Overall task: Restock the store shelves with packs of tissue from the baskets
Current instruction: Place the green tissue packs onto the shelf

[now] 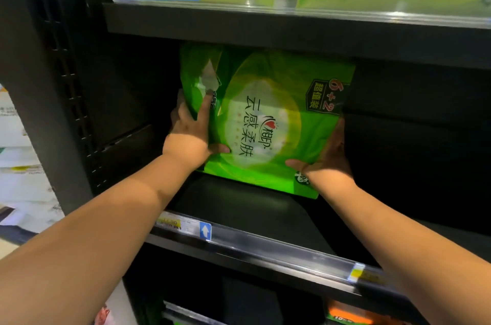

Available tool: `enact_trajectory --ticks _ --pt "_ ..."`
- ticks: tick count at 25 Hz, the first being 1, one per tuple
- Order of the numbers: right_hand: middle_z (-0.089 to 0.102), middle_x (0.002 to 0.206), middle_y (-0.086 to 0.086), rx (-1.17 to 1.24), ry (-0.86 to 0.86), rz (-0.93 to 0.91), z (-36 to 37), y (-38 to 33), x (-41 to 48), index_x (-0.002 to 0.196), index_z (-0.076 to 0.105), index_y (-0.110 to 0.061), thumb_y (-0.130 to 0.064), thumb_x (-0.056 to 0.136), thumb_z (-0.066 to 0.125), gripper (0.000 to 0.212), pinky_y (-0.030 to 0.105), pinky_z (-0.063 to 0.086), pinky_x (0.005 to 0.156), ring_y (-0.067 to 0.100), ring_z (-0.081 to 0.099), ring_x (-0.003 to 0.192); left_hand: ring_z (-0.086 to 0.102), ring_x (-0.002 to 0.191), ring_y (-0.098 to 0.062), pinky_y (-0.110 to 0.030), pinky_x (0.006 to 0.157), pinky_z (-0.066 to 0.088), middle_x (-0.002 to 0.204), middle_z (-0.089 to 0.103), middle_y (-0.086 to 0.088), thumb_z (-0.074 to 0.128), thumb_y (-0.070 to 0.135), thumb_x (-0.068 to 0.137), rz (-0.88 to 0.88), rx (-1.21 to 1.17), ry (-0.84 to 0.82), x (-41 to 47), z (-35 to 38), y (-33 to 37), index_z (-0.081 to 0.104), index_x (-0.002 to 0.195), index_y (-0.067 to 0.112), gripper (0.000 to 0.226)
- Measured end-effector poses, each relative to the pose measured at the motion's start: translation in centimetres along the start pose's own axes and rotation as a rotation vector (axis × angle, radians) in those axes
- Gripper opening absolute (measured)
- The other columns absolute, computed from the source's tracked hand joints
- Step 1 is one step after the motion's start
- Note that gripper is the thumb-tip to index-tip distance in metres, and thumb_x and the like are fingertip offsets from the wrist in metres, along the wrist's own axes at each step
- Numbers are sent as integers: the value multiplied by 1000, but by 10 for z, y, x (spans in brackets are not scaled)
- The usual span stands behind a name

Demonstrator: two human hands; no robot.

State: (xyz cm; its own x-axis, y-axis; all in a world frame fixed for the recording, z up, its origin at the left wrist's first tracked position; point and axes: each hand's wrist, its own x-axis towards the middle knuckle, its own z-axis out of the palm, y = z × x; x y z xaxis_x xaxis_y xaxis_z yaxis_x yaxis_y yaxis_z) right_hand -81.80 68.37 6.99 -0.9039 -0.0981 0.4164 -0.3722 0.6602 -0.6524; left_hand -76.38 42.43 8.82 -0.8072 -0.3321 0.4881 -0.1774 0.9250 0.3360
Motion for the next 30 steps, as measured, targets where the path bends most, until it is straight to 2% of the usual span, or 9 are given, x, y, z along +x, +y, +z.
enact_trajectory --ticks 3,9,13,16,19,21,24,26,30 --pt "2 161 11 16 25 1 10 7 15 151 -17 -16 -31 63 89 138 16 13 106 24 19 146 6 143 -43 -53 109 32 155 -17 -22 79 59 59 -47 51 -8 8 11 2 -12 149 41 129" --pt "6 159 19 29 102 -62 18 12 20 151 -9 -8 -30 62 88 134 13 12 104 30 22 144 23 138 -44 -52 109 31 155 -9 -24 75 65 59 -100 141 -13 18 28 1 -20 147 41 131" --pt "1 161 13 -2 53 -20 15 9 16 151 -15 -13 -30 65 87 134 12 16 103 27 26 143 14 142 -41 -47 113 25 155 -13 -25 72 67 61 -86 189 11 13 24 4 -22 146 38 130" --pt "-1 161 11 -77 -14 7 6 1 8 150 -20 -18 -28 73 83 129 24 25 108 29 28 141 13 143 -40 -44 115 19 154 -10 -29 71 64 67 -51 213 13 0 15 5 -21 148 33 126" --pt "11 159 12 -158 -80 49 -11 -8 -8 152 -16 -23 -26 76 80 122 34 37 104 32 38 135 11 142 -43 -45 116 15 154 -3 -30 64 69 71 76 317 1 -22 9 -1 -10 152 25 118" --pt "27 151 18 -344 -137 68 -21 -11 -27 153 -7 -20 -37 78 77 114 39 45 97 35 50 123 23 138 -42 -46 114 22 155 10 -26 61 69 74 168 343 -14 -36 2 -1 8 153 20 107" --pt "47 135 19 -670 -260 82 -36 -14 -64 143 32 -14 -59 82 62 82 44 49 92 38 52 115 46 120 -38 -46 103 39 136 46 -20 62 62 79 250 234 -44 -60 -15 8 36 142 12 85" --pt "42 139 14 -721 -282 124 -48 -17 -90 140 39 -20 -63 84 56 72 46 45 94 38 42 124 46 121 -34 -44 102 39 131 51 -15 60 60 81 256 112 -106 -77 -27 17 39 141 14 78" --pt "27 150 10 -745 -286 199 -82 -22 -136 144 36 -26 -73 84 44 77 49 40 98 37 32 131 36 134 -26 -41 109 32 144 43 -2 53 64 82 388 -18 -229 -123 -49 52 35 144 27 75"
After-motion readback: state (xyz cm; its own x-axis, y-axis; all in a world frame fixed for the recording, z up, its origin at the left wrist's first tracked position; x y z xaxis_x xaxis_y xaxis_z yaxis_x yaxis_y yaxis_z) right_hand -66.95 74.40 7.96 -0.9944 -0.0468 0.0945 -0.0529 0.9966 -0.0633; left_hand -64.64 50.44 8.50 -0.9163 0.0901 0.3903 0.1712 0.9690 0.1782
